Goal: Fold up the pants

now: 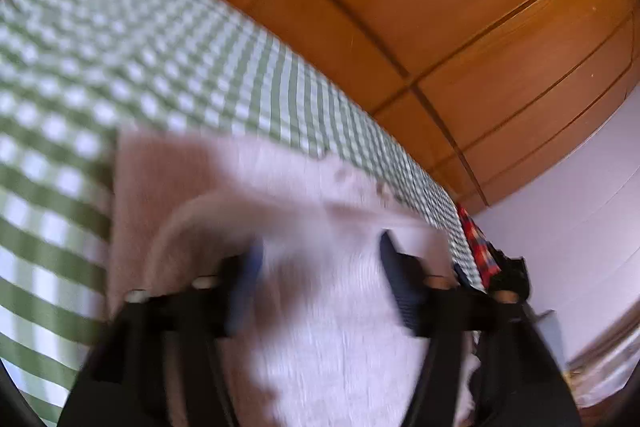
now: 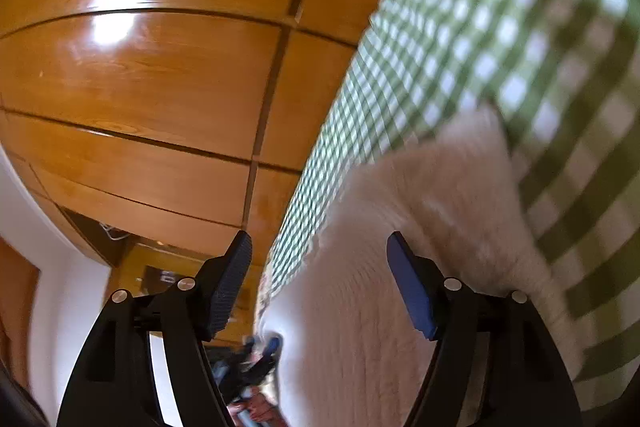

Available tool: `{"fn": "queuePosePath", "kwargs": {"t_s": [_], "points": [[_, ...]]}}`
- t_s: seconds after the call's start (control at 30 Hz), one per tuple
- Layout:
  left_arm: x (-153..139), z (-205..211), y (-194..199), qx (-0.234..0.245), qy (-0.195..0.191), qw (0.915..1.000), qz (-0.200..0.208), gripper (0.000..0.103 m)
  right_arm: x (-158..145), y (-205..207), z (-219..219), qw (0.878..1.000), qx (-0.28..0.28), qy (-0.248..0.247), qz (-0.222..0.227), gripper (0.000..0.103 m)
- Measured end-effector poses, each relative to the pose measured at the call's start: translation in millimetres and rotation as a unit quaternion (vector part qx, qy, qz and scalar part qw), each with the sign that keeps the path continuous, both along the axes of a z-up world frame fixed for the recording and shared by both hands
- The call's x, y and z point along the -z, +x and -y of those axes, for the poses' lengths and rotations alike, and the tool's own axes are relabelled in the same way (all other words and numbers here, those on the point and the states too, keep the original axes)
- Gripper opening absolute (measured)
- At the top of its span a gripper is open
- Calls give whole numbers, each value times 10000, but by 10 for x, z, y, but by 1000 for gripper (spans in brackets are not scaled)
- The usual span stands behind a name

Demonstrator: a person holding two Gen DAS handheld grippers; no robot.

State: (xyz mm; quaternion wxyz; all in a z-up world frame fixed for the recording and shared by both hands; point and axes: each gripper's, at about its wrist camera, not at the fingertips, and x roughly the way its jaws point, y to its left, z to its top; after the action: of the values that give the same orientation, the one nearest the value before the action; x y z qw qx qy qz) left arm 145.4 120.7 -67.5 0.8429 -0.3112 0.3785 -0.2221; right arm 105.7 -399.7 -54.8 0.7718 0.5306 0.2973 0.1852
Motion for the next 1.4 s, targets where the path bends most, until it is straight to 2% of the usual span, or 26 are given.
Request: {"fn": "queuePosePath", "kwargs": {"t_s": [0.07,0.17,0.2,0.3,0.4,0.53,0.57,0.63,0.73,0.77,0.83,0.93,1.0,1.07,1.1,1.13,1.17,1.2,1.27,1.33,1.4], "points": [[-88,-54,-18,-174,113,9997,148,68,-125,-28,25,9988,96,-485,53,69],[-104,-123,-6,-332,305,9990,65,68,-269,-34,6,9919,-22,-1270,90,69],[-83,-120,4,-310,372,9988,-1,68,-298,-23,-18,9883,-122,-1520,62,66],[-7,-59,44,-267,684,9970,-228,66,-352,90,-170,9677,-435,-2478,-167,62],[64,1,34,-159,931,9948,-369,63,-302,229,-347,9500,-778,-3006,-321,58],[103,79,57,-19,1317,9905,-404,58,-223,285,-517,9255,-971,-3632,-455,56],[105,102,67,29,1408,9892,-402,58,-203,278,-544,9214,-967,-3735,-466,54],[114,137,74,84,1594,9864,-391,56,-153,260,-585,9157,-928,-3877,-501,43],[55,108,32,-161,1780,9835,-287,46,-141,236,-609,9132,-889,-3946,-505,42],[2,68,13,-322,1757,9838,-163,48,-151,230,-612,9133,-874,-3948,-494,42],[-30,31,27,-394,1794,9829,-154,57,-158,226,-595,9135,-836,-3949,-498,42],[49,37,115,-240,1995,9788,-405,58,-159,226,-526,9209,-793,-3776,-552,42],[128,74,171,-65,1930,9797,-536,57,-155,229,-518,9242,-848,-3687,-527,42],[164,121,181,-19,2017,9781,-518,50,-153,227,-583,9179,-957,-3818,-505,42],[168,150,184,-20,2098,9764,-517,35,-163,216,-631,9119,-979,-3957,-475,38],[159,170,180,0,2094,9765,-507,17,-171,207,-670,9077,-1015,-4047,-452,27],[140,184,175,11,2090,9767,-488,10,-178,204,-701,9043,-1053,-4114,-437,20],[95,212,158,-7,2142,9759,-427,7,-204,192,-741,9002,-1079,-4198,-411,15],[-19,216,117,-81,2193,9753,-253,7,-271,167,-792,8935,-1038,-4359,-305,12],[-201,162,74,-264,2045,9785,-10,6,-409,150,-838,8854,-932,-4551,-158,12],[-379,82,59,-536,1873,9806,201,6,-540,149,-834,8865,-780,-4561,-19,11]]}}
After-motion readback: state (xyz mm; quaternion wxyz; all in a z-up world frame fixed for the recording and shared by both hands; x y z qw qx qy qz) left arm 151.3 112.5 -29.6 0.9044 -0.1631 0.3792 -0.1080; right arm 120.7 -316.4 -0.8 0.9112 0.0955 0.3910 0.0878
